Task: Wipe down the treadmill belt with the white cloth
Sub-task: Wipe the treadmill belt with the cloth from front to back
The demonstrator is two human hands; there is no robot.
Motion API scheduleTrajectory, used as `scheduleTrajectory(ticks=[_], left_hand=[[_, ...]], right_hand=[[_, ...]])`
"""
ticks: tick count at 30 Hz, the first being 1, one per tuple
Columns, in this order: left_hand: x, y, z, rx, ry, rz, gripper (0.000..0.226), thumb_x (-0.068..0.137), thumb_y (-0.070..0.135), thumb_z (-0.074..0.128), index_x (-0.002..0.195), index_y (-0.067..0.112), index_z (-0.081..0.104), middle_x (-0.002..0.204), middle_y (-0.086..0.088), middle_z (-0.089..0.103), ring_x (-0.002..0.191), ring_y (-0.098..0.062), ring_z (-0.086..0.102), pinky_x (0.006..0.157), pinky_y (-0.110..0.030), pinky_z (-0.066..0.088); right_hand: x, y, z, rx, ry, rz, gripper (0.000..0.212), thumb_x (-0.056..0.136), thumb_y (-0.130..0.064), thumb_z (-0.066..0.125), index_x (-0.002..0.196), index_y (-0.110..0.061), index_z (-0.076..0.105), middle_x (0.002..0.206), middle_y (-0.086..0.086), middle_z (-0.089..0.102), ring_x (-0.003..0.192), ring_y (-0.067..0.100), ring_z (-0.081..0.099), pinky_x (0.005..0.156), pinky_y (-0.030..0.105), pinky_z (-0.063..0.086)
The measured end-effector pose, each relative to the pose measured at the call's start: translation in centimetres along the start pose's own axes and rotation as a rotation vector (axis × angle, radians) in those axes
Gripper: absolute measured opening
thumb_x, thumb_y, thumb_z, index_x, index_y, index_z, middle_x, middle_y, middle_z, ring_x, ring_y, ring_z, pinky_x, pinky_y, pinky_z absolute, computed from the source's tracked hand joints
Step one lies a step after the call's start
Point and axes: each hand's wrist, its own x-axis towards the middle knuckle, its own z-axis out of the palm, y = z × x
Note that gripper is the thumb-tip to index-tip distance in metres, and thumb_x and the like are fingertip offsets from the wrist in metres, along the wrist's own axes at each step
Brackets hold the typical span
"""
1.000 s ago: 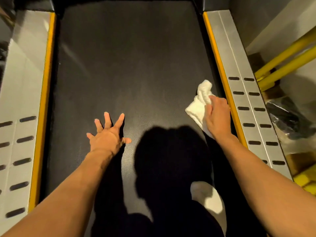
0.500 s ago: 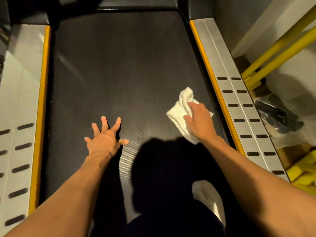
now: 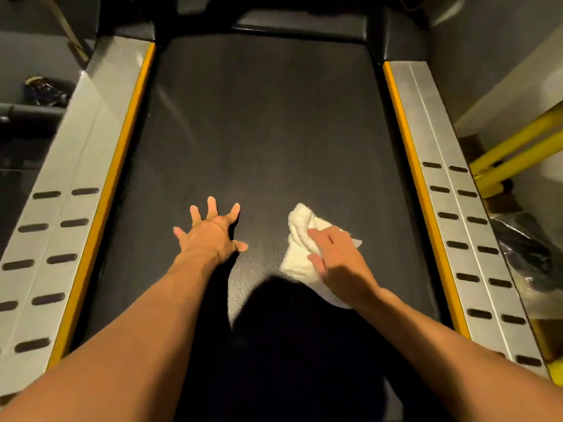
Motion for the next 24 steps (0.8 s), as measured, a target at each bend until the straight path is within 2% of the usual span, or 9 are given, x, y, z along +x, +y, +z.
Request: scheduleTrajectory(ticks=[2,3,6,9,12,15,18,21,24], left_hand=[[-0.1,0.0,0.2,-0.006,0.013,-0.003,0.089,0.083,0.05,0.066,0.148,0.05,0.006,0.16,0.002,-0.016,0.146,-0.035,-0.017,0.109,-0.072,0.009],[-0.1,0.0,0.4,-0.01,0.025,-0.002,0.089,0.084,0.049,0.066,0.148,0.05,0.005,0.16,0.003,-0.017,0.146,-0.034,-0.018,0.109,-0.071,0.008],[0.0,-0.3,0.8,-0.023,0.053,0.01,0.087,0.085,0.047,0.065,0.149,0.049,0.005,0.161,0.003,-0.016,0.146,-0.033,-0.018,0.11,-0.07,0.006],[-0.1,-0.3,1.2,-0.024,0.102,0.03,0.086,0.085,0.046,0.067,0.149,0.048,0.01,0.161,0.002,-0.011,0.147,-0.033,-0.015,0.11,-0.07,0.005],[-0.2,0.0,1.4,-0.04,0.144,0.018,0.084,0.085,0.042,0.069,0.15,0.043,0.015,0.161,-0.001,-0.004,0.147,-0.034,-0.01,0.11,-0.068,0.004],[-0.8,0.8,2.0,-0.033,0.196,0.044,0.076,0.088,0.034,0.065,0.15,0.036,0.022,0.161,-0.006,0.005,0.147,-0.035,-0.002,0.114,-0.063,0.008],[-1.6,1.4,3.0,0.008,0.225,0.086,0.072,0.09,0.044,0.06,0.15,0.035,0.022,0.161,-0.006,0.005,0.147,-0.034,-0.001,0.116,-0.06,0.01],[-1.8,1.8,3.1,0.069,0.187,0.069,0.078,0.088,0.059,0.053,0.152,0.036,0.014,0.161,-0.005,0.002,0.147,-0.036,-0.001,0.115,-0.059,0.011],[-1.5,2.7,3.1,0.153,0.182,0.031,0.076,0.089,0.065,0.043,0.152,0.037,0.01,0.16,-0.013,0.007,0.144,-0.042,0.009,0.115,-0.058,0.015]], right_hand=[[-0.9,-0.4,0.2,0.061,0.012,-0.184,0.037,0.086,-0.009,0.057,0.121,-0.02,0.054,0.102,0.007,0.055,0.09,0.026,0.05,0.076,0.043,0.047],[-0.6,-0.2,-0.4,0.071,0.045,-0.174,0.034,0.086,-0.01,0.053,0.117,-0.022,0.056,0.102,0.005,0.054,0.09,0.024,0.049,0.077,0.04,0.046],[1.7,2.5,-2.1,0.001,0.238,0.08,0.029,0.088,-0.022,0.045,0.113,-0.021,0.06,0.107,0.009,0.052,0.097,0.03,0.048,0.078,0.038,0.039],[2.3,4.6,-1.0,-0.087,0.316,0.283,0.032,0.091,-0.033,0.056,0.122,-0.024,0.055,0.115,0.007,0.051,0.106,0.031,0.046,0.087,0.044,0.038],[1.4,3.1,1.3,-0.072,0.342,0.219,0.034,0.088,-0.036,0.06,0.12,-0.026,0.057,0.11,0.005,0.053,0.098,0.03,0.048,0.084,0.044,0.04],[0.0,1.1,2.5,0.02,0.294,0.044,0.032,0.086,-0.033,0.048,0.115,-0.027,0.059,0.102,0.002,0.057,0.09,0.027,0.054,0.078,0.042,0.046],[-1.5,-0.4,2.8,0.156,0.244,-0.1,0.03,0.086,-0.026,0.043,0.108,-0.024,0.064,0.098,-0.001,0.057,0.091,0.019,0.054,0.083,0.024,0.04],[0.4,1.2,0.0,0.194,0.384,-0.046,0.028,0.087,-0.02,0.049,0.109,-0.023,0.066,0.103,-0.002,0.056,0.095,0.013,0.05,0.084,0.011,0.028],[4.0,5.2,-2.3,0.115,0.435,0.149,0.027,0.091,-0.017,0.055,0.116,-0.024,0.062,0.108,0.003,0.056,0.098,0.023,0.051,0.083,0.025,0.033]])
